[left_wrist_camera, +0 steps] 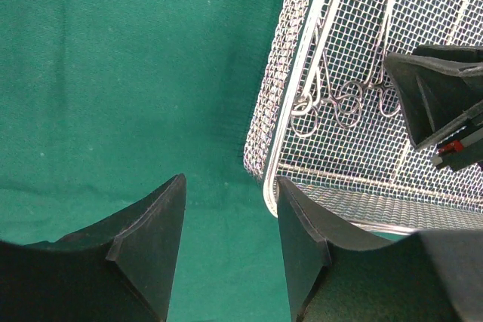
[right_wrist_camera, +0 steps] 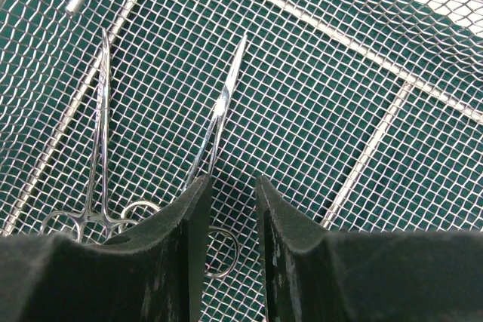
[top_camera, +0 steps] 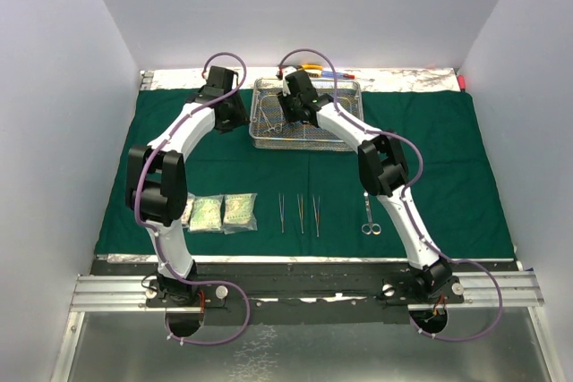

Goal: Open and lay out the surgical kit
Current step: Pick up the medical item from the container.

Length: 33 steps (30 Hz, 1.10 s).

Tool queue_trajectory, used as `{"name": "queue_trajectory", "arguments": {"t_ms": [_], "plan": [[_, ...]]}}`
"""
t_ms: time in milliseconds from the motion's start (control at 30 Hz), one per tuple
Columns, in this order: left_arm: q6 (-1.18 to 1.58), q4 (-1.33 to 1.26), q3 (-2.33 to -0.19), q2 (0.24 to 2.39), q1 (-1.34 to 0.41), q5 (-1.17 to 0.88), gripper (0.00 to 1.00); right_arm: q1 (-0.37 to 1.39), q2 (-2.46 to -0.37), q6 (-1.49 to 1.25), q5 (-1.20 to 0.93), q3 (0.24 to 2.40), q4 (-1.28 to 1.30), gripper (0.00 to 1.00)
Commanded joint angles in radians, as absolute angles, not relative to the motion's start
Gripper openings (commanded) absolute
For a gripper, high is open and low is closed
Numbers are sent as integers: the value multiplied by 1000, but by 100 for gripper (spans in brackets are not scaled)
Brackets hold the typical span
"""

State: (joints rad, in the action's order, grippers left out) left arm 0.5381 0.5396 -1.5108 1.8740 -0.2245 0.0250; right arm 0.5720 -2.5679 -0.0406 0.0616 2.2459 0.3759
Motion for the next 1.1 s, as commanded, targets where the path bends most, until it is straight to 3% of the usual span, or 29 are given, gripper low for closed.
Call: {"name": "queue_trajectory", "arguments": {"t_ms": [0, 500, 1067], "plan": [[535, 511, -1508, 1823, -224, 1, 53, 579, -2572, -11, 65, 2233, 371, 35], [519, 509, -1476, 1807, -222, 29, 53, 612, -2546, 20, 242, 2235, 368, 35], [516, 505, -1473, 1810, -219, 20, 53, 614, -2571, 8, 91, 2266, 399, 35]]}}
